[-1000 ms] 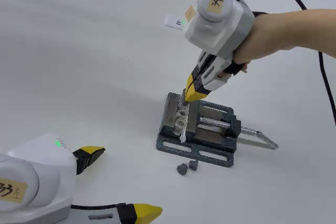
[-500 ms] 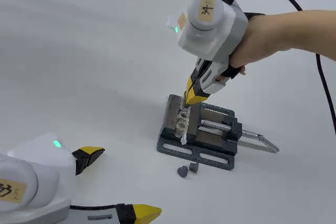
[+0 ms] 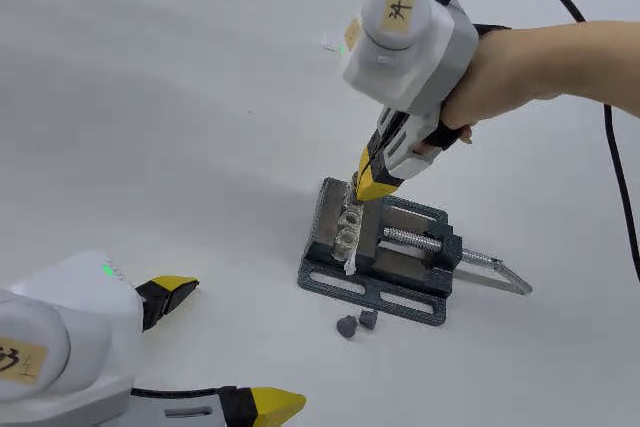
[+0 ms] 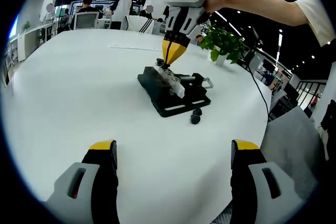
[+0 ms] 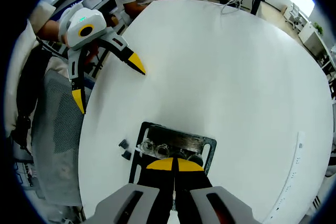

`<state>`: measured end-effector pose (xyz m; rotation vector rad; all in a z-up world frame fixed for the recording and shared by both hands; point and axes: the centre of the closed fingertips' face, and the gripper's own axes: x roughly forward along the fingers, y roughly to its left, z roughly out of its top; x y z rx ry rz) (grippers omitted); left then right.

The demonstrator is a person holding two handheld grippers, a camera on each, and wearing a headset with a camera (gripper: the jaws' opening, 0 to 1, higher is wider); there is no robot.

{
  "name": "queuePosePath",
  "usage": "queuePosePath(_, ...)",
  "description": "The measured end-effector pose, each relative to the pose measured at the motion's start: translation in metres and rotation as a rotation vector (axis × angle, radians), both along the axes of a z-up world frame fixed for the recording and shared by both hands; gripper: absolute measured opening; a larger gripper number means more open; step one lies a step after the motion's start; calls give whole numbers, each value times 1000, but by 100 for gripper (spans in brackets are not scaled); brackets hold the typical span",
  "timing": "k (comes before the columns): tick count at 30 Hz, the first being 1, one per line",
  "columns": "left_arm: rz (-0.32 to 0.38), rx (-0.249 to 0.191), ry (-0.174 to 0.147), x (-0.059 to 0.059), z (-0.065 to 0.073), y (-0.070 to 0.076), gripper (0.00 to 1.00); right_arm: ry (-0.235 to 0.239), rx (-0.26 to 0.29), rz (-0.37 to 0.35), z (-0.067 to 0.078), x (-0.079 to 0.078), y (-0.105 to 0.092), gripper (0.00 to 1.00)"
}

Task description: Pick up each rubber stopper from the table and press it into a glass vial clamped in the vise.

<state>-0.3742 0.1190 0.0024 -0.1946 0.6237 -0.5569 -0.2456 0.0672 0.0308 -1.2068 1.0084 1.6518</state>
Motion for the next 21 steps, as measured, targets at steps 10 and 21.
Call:
queuePosePath(10, -3, -3, 10, 1, -4, -1, 88, -3, -32, -21, -1, 0, 4, 0)
queuePosePath(21, 1, -7, 10, 3, -4, -2, 88, -13, -106, -16, -2, 2, 5, 0)
